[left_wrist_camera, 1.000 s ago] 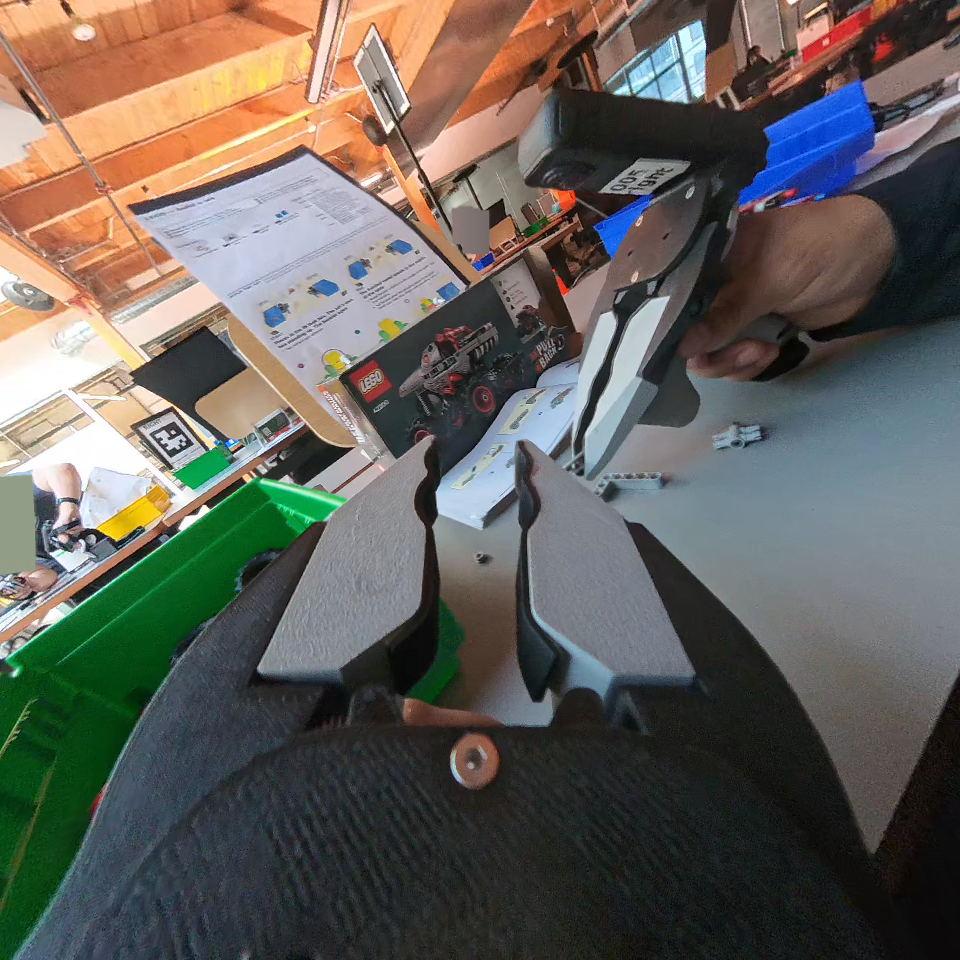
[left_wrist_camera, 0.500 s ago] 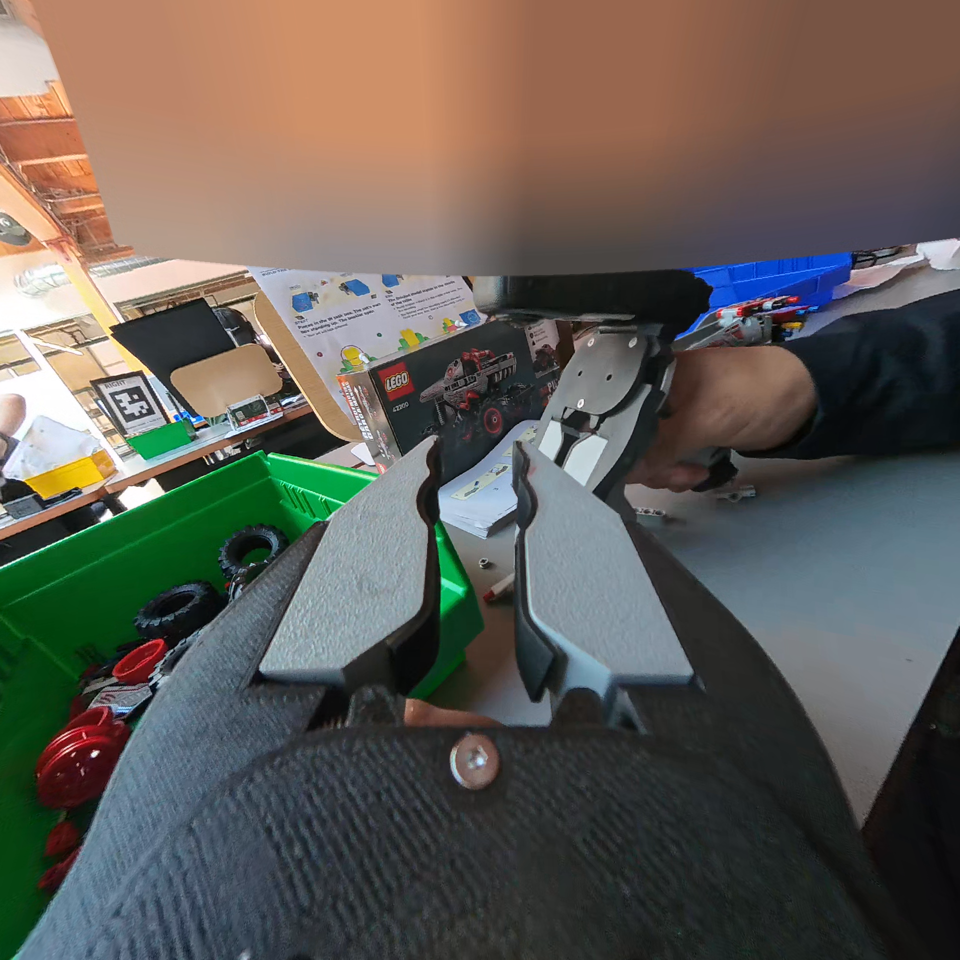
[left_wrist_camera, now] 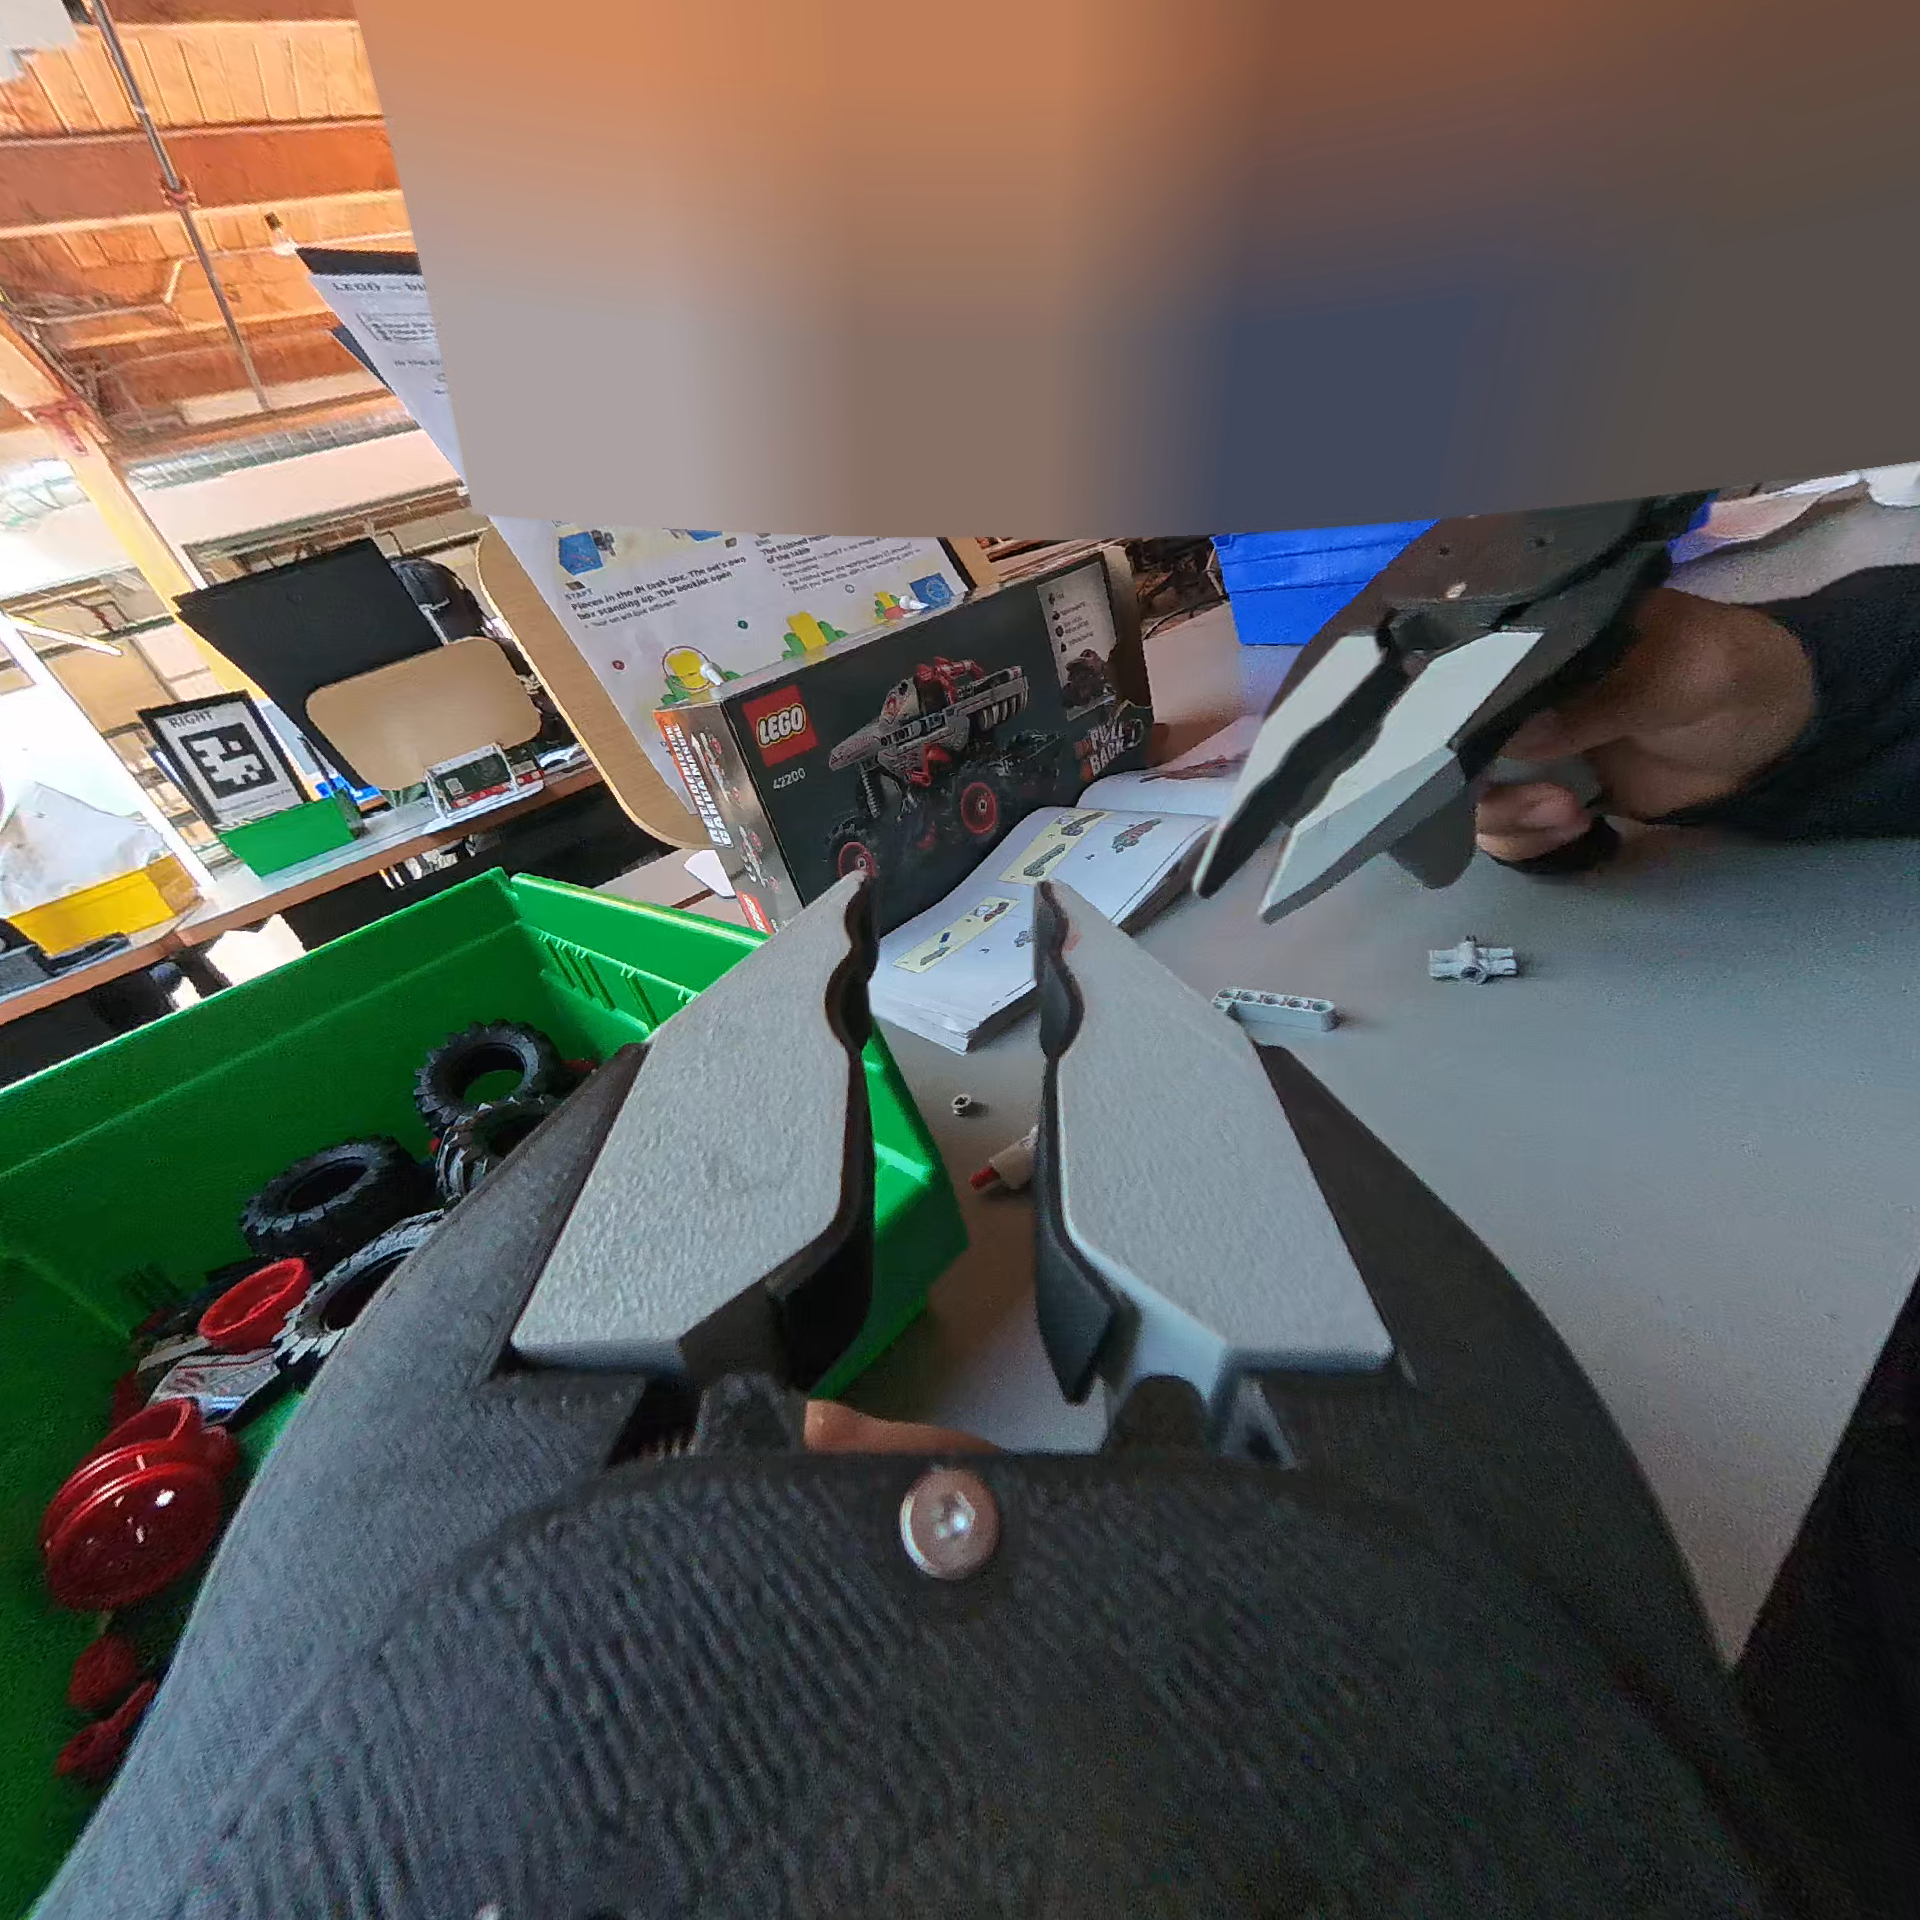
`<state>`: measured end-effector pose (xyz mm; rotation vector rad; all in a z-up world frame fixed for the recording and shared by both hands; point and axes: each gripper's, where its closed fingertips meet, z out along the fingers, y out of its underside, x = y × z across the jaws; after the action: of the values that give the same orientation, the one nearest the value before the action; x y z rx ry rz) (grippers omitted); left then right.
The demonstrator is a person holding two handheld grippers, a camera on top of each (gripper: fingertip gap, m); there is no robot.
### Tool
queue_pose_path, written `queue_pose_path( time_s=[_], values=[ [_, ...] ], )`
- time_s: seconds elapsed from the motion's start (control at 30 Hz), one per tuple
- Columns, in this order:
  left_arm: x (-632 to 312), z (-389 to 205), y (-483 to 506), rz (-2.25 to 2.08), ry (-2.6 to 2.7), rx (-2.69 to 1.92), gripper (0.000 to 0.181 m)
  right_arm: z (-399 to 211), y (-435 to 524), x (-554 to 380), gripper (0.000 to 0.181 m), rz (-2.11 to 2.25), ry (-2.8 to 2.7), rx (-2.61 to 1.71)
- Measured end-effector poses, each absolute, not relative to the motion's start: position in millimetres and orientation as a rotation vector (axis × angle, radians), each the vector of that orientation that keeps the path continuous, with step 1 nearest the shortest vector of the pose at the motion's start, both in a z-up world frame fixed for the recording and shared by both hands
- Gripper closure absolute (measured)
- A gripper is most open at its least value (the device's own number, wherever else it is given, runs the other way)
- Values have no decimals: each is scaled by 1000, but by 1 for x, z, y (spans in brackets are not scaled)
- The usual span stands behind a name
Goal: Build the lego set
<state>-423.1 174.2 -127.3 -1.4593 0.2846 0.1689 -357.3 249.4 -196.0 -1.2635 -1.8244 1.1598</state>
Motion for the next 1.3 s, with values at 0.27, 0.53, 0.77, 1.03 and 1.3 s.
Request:
queue_pose_path(
  time_s=[0.27, 0.53, 0.77, 1.03, 1.3],
  values=[
    [-374, -141, 165, 86, 612, -1432, 181, -191, 250, -340, 157, 1208, -1807, -1192],
    [-383, -137, 169, 74, 559, -1430, 181, -184, 247, -337, 156, 1269, -1792, -1147],
    [-389, -140, 176, 183, 572, -1430, 177, -185, 249, -340, 155, 1286, -1793, -1173],
    [-391, -137, 175, 167, 552, -1416, 177, -187, 250, -343, 156, 1245, -1797, -1164],
    [-394, -135, 174, 158, 529, -1411, 176, -185, 256, -344, 157, 1228, -1762, -1179]
  ],
)
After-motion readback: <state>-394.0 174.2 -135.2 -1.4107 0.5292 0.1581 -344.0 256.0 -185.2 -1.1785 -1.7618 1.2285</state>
